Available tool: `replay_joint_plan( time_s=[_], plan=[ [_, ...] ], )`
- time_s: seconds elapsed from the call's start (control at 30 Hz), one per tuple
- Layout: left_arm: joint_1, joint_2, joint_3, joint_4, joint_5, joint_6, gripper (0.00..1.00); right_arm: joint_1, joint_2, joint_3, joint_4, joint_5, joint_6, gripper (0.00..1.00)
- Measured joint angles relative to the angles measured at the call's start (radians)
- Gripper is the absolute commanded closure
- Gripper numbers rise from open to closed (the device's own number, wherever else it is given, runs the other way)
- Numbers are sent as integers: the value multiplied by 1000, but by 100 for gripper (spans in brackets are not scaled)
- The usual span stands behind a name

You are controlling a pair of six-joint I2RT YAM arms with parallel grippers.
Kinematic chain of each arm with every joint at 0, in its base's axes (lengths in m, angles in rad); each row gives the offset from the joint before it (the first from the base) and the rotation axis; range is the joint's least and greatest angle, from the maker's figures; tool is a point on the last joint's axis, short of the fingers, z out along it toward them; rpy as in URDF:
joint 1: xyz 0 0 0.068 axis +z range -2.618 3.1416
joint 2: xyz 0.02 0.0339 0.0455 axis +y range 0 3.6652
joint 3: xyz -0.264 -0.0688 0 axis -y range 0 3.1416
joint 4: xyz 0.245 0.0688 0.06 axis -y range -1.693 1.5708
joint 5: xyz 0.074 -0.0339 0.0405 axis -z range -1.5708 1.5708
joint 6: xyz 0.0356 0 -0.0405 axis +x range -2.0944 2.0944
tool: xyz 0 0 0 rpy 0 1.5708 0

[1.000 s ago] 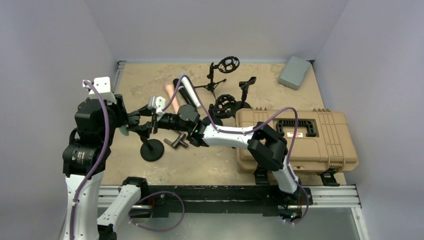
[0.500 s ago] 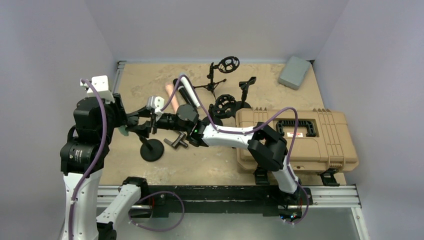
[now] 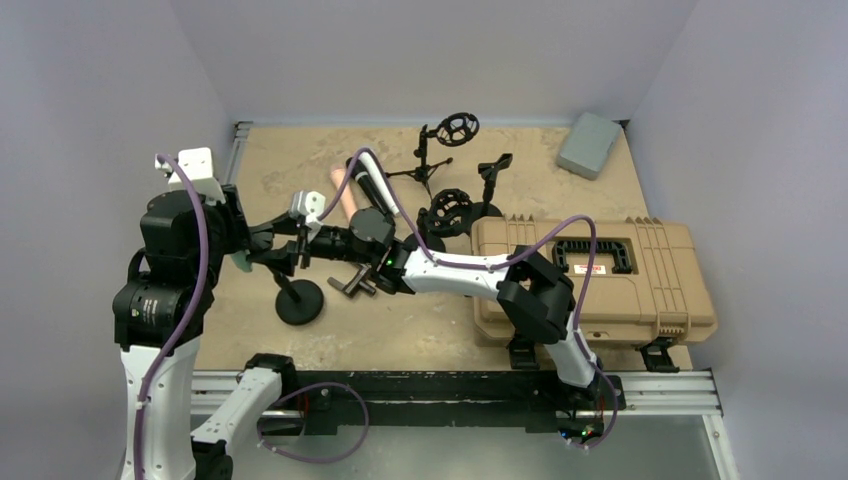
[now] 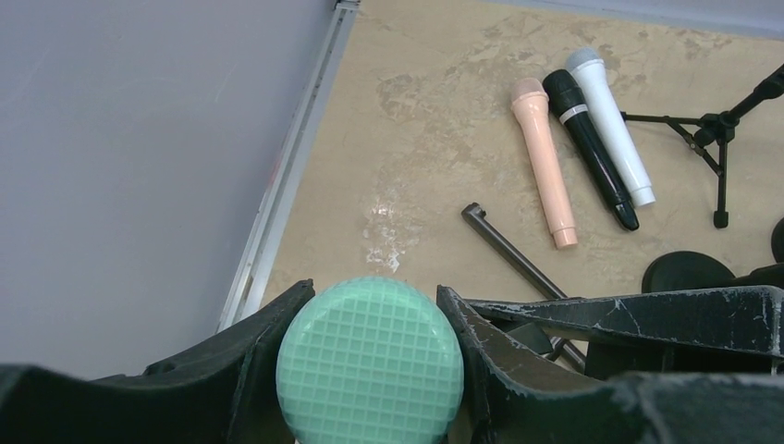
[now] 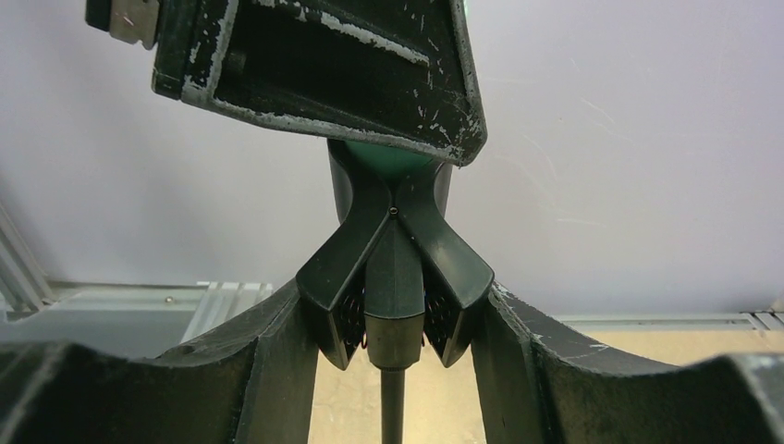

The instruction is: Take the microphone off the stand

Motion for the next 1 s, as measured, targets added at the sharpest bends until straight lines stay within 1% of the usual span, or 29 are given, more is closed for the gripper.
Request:
replay_joint_plan(
  time_s=[0.07, 0.17, 0.3, 0.57, 0.63, 0.77, 0.83, 0.87, 0.9, 0.93, 1.0],
  plan=[
    [0, -2, -5, 4, 0, 0, 100, 3, -2, -8, 8, 13, 8, 41],
    [0, -16, -32, 10, 6, -3, 100, 8, -2, -26, 12, 41, 27, 34],
    [-1, -49, -81, 47, 14, -7, 100, 9, -2, -53, 16, 76, 46, 27],
    [-1, -69, -107, 75, 13, -5, 100, 18, -2, -56, 21, 119, 50, 25],
    [-1, -68, -108, 77, 13, -4, 100, 18, -2, -56, 21, 121, 49, 26],
    [-1, -68, -108, 78, 13, -4, 100, 21, -2, -55, 19, 127, 49, 33],
    [-1, -67, -108, 80, 12, -4, 100, 25, -2, -52, 17, 138, 50, 38],
    [-1, -67, -108, 80, 12, -4, 100, 27, -2, -49, 10, 143, 51, 52],
    [-1, -67, -108, 80, 12, -4, 100, 29, -2, -48, 6, 145, 52, 78],
    [-1, -66, -108, 81, 12, -5, 100, 31, -2, -47, 3, 144, 54, 100],
    [0, -65, -108, 95, 3, -5, 100, 35, -2, -46, -4, 154, 68, 100]
  ],
)
